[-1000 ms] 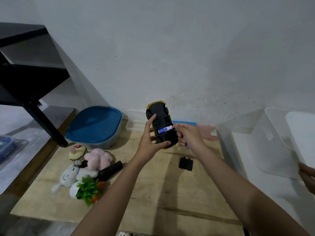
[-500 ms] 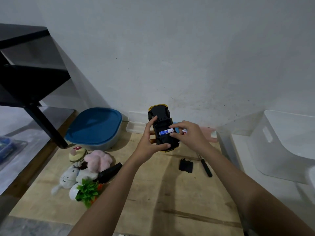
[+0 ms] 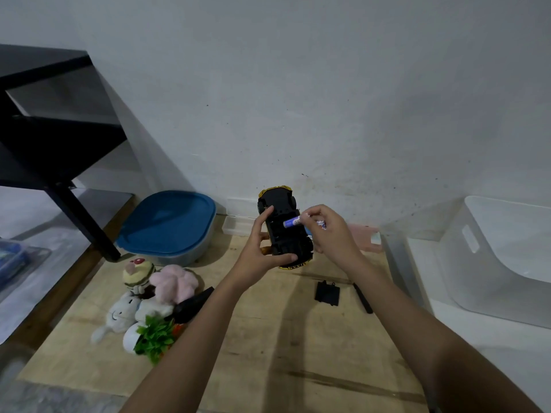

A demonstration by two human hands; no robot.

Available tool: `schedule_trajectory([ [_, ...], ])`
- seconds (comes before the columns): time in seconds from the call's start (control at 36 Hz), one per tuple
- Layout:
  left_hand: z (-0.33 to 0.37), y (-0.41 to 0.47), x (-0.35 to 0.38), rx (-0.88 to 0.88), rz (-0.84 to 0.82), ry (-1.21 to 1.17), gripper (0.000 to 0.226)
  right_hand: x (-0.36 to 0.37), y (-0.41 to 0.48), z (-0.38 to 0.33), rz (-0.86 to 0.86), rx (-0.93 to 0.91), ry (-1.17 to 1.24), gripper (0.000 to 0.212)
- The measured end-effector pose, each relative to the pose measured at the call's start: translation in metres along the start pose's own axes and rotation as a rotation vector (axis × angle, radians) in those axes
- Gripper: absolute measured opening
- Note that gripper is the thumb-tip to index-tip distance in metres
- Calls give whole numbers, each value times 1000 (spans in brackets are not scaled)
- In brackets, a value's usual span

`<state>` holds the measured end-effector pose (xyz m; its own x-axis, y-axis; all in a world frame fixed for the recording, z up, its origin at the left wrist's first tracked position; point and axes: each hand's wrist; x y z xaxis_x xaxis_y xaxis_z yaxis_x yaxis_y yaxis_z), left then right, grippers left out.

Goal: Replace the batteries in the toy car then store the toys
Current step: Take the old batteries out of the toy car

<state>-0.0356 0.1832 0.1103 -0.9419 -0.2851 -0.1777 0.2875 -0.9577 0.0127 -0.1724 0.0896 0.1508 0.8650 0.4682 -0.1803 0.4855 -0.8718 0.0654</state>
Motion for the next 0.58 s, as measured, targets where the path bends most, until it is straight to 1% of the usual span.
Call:
schedule_trajectory([
  [0.06,-1,-1,-1,-9,-2,-2,99,-4,1,2,46,88,178,15],
  [0.14,-2,-2,-1,-26,-8,-6,99,-9,2,4,117,231,537,13],
  [0.22,-3,-3,-1,-48,-19,4,98,-15,4,9,123,352,851,23],
  [0.31,-5,-3,-1,-67,-26,26,98,-18,3,11,150,428,1029,36],
  [0.36,-6,-2,-1,-73,-28,27,98,-18,4,13,166,425,1107,52],
  [0.39,-6,-2,-1,-73,-30,28,98,-17,5,14,162,421,1149,57],
  [0.42,-7,-2,-1,-72,-30,33,98,-17,6,16,162,420,1195,58],
  [0.44,-7,-2,-1,-71,-27,37,97,-18,7,18,164,425,1240,53],
  [0.53,-11,-2,-1,-69,-7,44,94,-20,9,26,180,433,1340,29],
  [0.58,-15,-2,-1,-77,7,53,93,-21,9,31,202,433,1402,20],
])
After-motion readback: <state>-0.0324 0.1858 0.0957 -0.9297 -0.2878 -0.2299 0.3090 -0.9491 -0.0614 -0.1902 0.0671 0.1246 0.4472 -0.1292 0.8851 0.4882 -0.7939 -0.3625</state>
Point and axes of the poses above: each hand's wrist, its own y-axis towards the middle knuckle, its own x-axis out of the palm, z = x × y, and after that the axes turned 8 degrees about y, right-handed
